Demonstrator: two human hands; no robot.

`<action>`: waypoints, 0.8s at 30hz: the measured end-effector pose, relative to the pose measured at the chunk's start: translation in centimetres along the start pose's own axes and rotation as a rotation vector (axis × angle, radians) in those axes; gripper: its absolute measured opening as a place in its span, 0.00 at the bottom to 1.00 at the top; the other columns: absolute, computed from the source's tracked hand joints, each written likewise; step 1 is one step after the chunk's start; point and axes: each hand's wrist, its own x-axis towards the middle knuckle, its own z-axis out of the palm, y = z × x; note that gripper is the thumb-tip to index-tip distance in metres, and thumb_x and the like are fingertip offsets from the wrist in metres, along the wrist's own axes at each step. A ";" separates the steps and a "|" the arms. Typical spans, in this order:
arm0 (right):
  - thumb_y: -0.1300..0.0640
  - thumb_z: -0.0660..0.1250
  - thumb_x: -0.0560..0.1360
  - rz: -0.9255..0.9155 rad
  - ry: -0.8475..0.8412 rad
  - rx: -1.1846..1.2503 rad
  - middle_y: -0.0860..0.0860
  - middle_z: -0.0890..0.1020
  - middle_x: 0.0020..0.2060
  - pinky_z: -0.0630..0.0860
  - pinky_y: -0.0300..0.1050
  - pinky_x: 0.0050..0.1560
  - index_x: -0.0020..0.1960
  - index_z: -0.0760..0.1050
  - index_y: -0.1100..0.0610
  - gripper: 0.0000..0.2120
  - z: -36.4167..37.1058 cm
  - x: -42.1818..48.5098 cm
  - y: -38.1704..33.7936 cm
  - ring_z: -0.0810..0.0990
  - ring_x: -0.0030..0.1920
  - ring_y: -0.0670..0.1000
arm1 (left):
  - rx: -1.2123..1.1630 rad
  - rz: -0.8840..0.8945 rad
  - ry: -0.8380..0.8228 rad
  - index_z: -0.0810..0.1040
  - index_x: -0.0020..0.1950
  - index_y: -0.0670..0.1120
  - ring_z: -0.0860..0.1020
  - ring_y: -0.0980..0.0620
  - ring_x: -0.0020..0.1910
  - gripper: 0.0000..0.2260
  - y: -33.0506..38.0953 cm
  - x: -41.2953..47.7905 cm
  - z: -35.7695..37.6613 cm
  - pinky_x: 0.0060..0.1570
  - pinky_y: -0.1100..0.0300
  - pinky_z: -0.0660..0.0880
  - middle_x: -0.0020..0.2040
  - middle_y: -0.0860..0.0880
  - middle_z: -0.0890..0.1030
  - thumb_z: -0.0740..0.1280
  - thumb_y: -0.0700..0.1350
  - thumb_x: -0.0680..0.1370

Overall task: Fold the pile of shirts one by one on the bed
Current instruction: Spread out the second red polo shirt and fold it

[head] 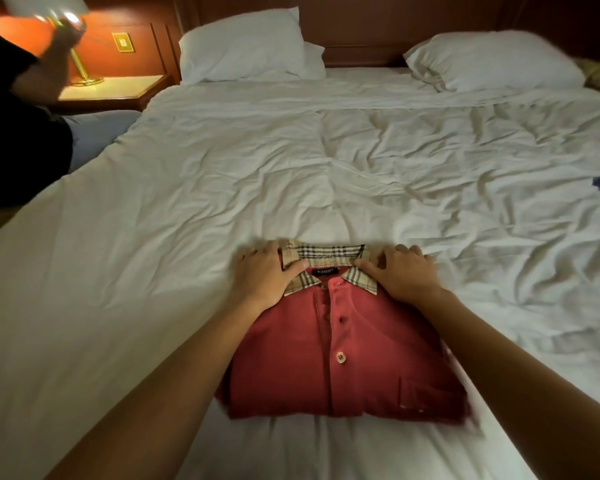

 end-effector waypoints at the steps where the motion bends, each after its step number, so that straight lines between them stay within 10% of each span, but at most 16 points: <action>1: 0.23 0.54 0.70 -0.014 -0.038 0.052 0.52 0.80 0.45 0.70 0.53 0.51 0.44 0.74 0.53 0.32 -0.3 0.5 0.2 0.78 0.55 0.58 | 0.012 0.013 -0.019 0.73 0.67 0.46 0.79 0.42 0.59 0.32 0.0 0.4 0.0 0.58 0.51 0.71 0.58 0.43 0.82 0.61 0.70 0.76; 4: 0.18 0.57 0.62 -0.041 -0.170 0.145 0.46 0.76 0.34 0.69 0.47 0.39 0.36 0.72 0.50 0.34 -1.0 1.8 0.7 0.79 0.41 0.53 | -0.106 0.079 -0.154 0.80 0.58 0.52 0.82 0.47 0.48 0.26 -0.5 1.9 -0.5 0.43 0.57 0.72 0.48 0.48 0.85 0.64 0.71 0.73; 11: 0.17 0.61 0.58 -0.119 -0.349 0.384 0.44 0.83 0.32 0.73 0.41 0.38 0.37 0.81 0.49 0.35 -1.9 2.7 1.5 0.81 0.36 0.42 | -0.543 0.048 -0.586 0.84 0.53 0.60 0.82 0.65 0.47 0.19 -2.1 3.9 -1.4 0.49 0.69 0.75 0.47 0.61 0.86 0.74 0.66 0.66; 24: 0.28 0.67 0.68 -0.352 -0.022 0.463 0.46 0.71 0.25 0.63 0.40 0.29 0.33 0.64 0.45 0.23 -24.6 -1.8 -5.7 0.72 0.28 0.46 | -0.651 -0.011 -0.196 0.79 0.50 0.76 0.81 0.70 0.49 0.15 2.4 -0.1 -26.1 0.51 0.66 0.77 0.47 0.72 0.82 0.74 0.67 0.64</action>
